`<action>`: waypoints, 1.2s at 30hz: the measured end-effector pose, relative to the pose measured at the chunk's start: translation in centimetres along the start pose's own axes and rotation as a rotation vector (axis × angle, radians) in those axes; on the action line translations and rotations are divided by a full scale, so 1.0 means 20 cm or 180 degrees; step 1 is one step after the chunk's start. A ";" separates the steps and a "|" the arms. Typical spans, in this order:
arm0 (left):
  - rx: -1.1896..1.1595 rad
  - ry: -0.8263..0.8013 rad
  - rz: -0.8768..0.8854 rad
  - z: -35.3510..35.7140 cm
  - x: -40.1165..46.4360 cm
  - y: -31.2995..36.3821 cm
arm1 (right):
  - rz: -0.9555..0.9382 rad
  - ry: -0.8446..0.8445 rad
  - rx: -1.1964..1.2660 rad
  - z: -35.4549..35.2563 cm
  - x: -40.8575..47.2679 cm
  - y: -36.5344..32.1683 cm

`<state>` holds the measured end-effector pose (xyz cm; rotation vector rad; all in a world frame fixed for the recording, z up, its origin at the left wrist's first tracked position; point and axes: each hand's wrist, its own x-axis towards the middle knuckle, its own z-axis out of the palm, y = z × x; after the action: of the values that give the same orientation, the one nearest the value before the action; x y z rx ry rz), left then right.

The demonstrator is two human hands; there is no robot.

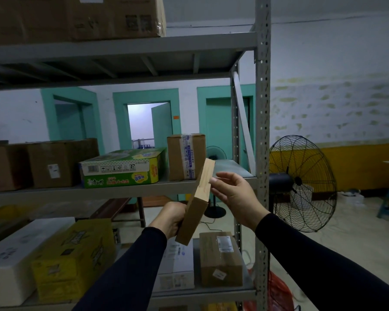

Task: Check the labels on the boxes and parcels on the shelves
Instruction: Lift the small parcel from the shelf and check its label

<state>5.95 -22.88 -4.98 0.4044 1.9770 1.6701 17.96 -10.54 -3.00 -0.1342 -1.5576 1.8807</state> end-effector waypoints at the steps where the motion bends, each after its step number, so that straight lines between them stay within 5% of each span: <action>1: 0.0037 0.0042 0.0002 -0.01 0.01 0.00 | 0.0011 -0.0024 0.0004 0.00 0.00 0.00; 6: -0.0129 0.0201 0.0215 -0.03 0.05 0.01 | 0.0154 -0.0123 -0.0038 -0.06 0.02 -0.01; 15: 0.0134 0.0241 0.1444 -0.05 0.05 0.12 | -0.0199 -0.0142 -0.1387 -0.28 0.09 -0.04; 19: -0.0706 -0.0041 0.1009 0.02 0.04 0.16 | -0.0299 -0.0122 -0.1456 -0.34 0.13 -0.08; 24: -0.1011 -0.0394 0.0686 0.15 0.09 0.21 | 0.0099 0.0133 -0.0411 -0.45 0.19 -0.07; 36: -0.0942 -0.0618 0.0739 0.42 0.22 0.28 | -0.0082 0.0101 -0.1392 -0.78 0.41 0.02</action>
<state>6.48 -12.42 -1.29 0.6760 1.5613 1.9492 19.10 7.02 -4.87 -0.3331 -1.9166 1.4849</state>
